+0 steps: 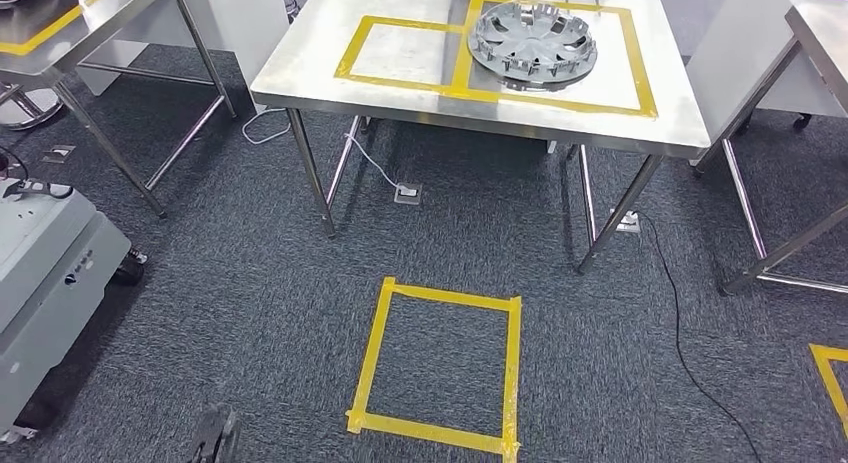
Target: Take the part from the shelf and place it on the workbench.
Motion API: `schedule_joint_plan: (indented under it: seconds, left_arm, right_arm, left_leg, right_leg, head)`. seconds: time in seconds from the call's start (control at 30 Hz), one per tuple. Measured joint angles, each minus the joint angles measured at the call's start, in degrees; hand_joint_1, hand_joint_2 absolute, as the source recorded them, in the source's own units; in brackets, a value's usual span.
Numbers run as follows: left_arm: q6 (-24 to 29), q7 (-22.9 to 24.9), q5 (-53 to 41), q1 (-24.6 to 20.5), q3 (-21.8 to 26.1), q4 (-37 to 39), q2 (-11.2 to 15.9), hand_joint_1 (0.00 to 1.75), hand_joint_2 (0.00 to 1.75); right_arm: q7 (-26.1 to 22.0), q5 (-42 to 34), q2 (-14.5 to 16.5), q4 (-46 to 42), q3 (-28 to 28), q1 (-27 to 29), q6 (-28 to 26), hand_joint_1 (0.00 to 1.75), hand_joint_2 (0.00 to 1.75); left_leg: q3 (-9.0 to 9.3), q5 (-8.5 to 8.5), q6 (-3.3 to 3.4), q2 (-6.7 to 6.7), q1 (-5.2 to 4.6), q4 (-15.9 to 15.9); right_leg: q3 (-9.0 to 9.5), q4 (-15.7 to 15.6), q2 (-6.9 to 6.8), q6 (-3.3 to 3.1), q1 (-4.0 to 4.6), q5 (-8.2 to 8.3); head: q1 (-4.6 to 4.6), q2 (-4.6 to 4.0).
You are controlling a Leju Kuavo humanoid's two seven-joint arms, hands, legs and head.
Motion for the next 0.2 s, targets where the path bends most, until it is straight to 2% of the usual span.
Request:
schedule_joint_plan:
  seconds: [0.03,0.07,0.1,0.13,0.17,0.2]
  left_arm:
    - [0.00,-0.01,0.05,-0.60,0.00,-0.74,0.04,0.00,0.00]
    - [0.00,-0.01,0.07,-0.78,0.00,-1.05,0.07,0.00,0.00]
    - [0.00,0.00,0.08,-0.58,-0.01,-0.93,0.08,0.00,0.00]
    - [0.00,0.03,0.08,-0.02,-0.02,-0.46,0.06,0.00,0.00]
    - [0.00,0.08,0.08,0.88,-0.05,0.38,0.03,0.00,0.00]
    - [0.00,0.10,0.08,1.38,-0.07,0.84,0.01,0.00,0.00]
  right_arm:
    - [0.01,-0.01,-0.13,0.78,0.02,0.63,-0.02,0.00,0.00]
    - [0.01,-0.01,-0.27,1.13,0.03,0.76,-0.03,0.00,0.00]
    - [0.00,-0.01,-0.37,1.05,0.06,0.46,-0.04,0.00,0.00]
    - [-0.02,-0.01,-0.43,0.53,0.09,-0.27,-0.04,0.00,0.00]
    - [-0.04,-0.01,-0.46,-0.35,0.14,-1.37,-0.04,0.00,0.00]
    - [-0.06,-0.01,-0.46,-0.84,0.17,-1.95,-0.04,0.00,0.00]
  left_leg:
    - [-0.93,0.67,-0.08,0.05,-0.10,0.13]
    - [-1.82,1.29,-0.19,0.13,-0.14,0.31]
    - [-2.71,1.83,-0.35,0.25,-0.14,0.55]
    - [-3.50,2.30,-0.54,0.41,-0.17,0.80]
    - [-4.11,2.76,-0.79,0.68,-0.22,1.03]
    - [-4.40,2.97,-0.91,0.82,-0.25,1.16]
  right_leg:
    - [0.59,1.03,0.02,0.59,-0.01,0.43]
    - [2.30,-0.10,0.01,1.24,-0.02,1.69]
    - [5.11,-3.31,0.01,1.70,-0.02,3.01]
    - [8.74,-7.88,0.01,1.76,0.04,3.62]
    - [11.97,-12.46,0.04,1.47,0.15,3.56]
    - [13.86,-15.08,0.05,1.24,0.21,3.34]
  head:
    - [0.00,0.00]
    - [-0.01,0.00]
    - [0.01,0.00]
    - [0.03,0.00]
    - [-0.01,0.00]
    - [-0.01,0.00]
